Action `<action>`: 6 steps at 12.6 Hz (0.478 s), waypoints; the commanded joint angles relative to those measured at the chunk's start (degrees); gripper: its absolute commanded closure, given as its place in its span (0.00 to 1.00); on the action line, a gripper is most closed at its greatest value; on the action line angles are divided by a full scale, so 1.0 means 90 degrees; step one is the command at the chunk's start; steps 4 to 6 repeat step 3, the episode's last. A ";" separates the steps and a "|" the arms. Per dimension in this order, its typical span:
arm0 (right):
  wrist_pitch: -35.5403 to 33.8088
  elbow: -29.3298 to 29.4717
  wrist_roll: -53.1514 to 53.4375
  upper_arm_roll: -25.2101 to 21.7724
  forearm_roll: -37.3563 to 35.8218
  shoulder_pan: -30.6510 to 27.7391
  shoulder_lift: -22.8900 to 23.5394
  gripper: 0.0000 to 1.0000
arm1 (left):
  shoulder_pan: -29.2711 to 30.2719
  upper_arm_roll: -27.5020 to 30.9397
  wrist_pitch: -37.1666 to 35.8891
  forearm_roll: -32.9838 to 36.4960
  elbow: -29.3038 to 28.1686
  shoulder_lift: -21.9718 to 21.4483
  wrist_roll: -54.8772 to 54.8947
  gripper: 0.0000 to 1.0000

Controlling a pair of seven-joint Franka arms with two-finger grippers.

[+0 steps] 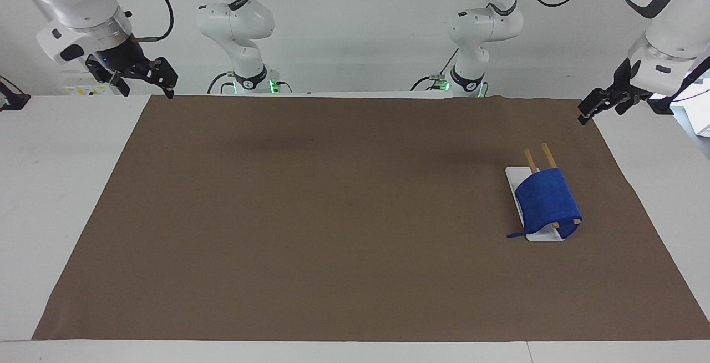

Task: Right arm passes towel to left arm to hang

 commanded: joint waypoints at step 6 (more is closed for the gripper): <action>0.0132 -0.0219 -0.0191 0.0057 0.0096 -0.0140 -0.0180 0.00 | -0.0134 0.0070 -0.0124 -0.0080 0.0238 0.0127 0.0505 0.00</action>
